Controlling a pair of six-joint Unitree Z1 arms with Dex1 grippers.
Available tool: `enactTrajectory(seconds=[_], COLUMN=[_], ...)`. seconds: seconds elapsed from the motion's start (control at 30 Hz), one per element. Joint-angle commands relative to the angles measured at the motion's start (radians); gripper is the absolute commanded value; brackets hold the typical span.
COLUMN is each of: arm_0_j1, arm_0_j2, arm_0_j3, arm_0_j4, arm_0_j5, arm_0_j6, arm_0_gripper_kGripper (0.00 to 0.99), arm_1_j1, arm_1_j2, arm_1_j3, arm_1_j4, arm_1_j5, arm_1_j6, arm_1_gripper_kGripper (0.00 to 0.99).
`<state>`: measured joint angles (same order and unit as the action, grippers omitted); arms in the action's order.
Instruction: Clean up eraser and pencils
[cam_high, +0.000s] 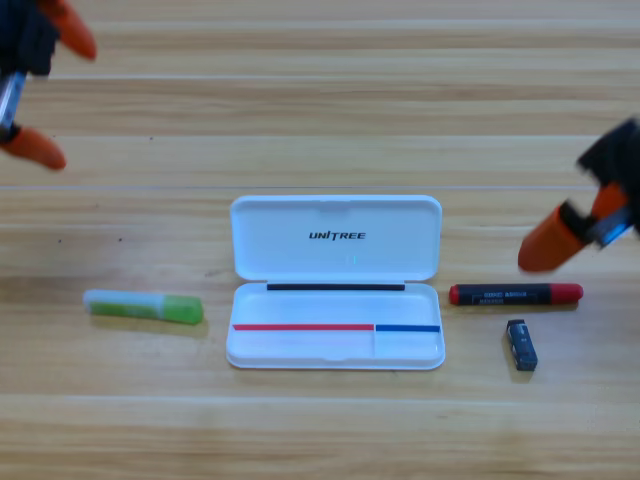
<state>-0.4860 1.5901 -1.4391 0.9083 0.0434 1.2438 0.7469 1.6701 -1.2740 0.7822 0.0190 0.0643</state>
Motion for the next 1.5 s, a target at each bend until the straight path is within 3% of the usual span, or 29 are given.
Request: enactTrajectory(seconds=[0.03, 0.2, 0.3, 0.9, 0.97, 1.1, 1.17, 1.23, 1.5], arm_0_j1=[0.075, 0.076, 0.076, 0.069, 0.056, 0.030, 0.015, 0.003, -0.019], arm_0_j2=[0.128, 0.194, 0.215, 0.419, 0.433, 0.450, 0.458, 0.459, 0.470], arm_0_j3=[0.078, 0.140, 0.152, 0.074, 0.068, 0.074, 0.077, 0.086, 0.109], arm_0_j4=[0.012, 0.009, 0.011, 0.011, 0.006, -0.020, -0.029, -0.048, -0.081], arm_0_j5=[-0.053, -0.100, -0.094, -0.048, -0.050, -0.060, -0.062, -0.066, -0.079], arm_0_j6=[0.065, 0.117, 0.112, -0.086, -0.103, -0.115, -0.126, -0.132, -0.150], arm_0_gripper_kGripper=[0.986, 0.988, 0.983, 0.960, 0.960, 0.971, 0.979, 0.979, 0.979], arm_1_j1=[-0.037, -0.037, -0.037, -0.037, -0.037, -0.035, -0.037, -0.037, -0.038], arm_1_j2=[0.211, 0.278, 0.306, 0.470, 0.484, 0.493, 0.491, 0.488, 0.485], arm_1_j3=[0.019, 0.010, 0.010, -0.024, -0.024, -0.019, -0.010, -0.004, 0.013], arm_1_j4=[0.002, -0.018, -0.032, -0.077, -0.077, -0.075, -0.075, -0.070, -0.052], arm_1_j5=[-0.042, -0.068, -0.068, 0.033, 0.033, 0.035, 0.038, 0.038, 0.042], arm_1_j6=[0.120, 0.235, 0.289, 0.436, 0.437, 0.440, 0.448, 0.448, 0.437], arm_1_gripper_kGripper=[0.990, 0.990, 0.988, 0.808, 0.699, 0.253, 0.100, 0.020, 0.000])
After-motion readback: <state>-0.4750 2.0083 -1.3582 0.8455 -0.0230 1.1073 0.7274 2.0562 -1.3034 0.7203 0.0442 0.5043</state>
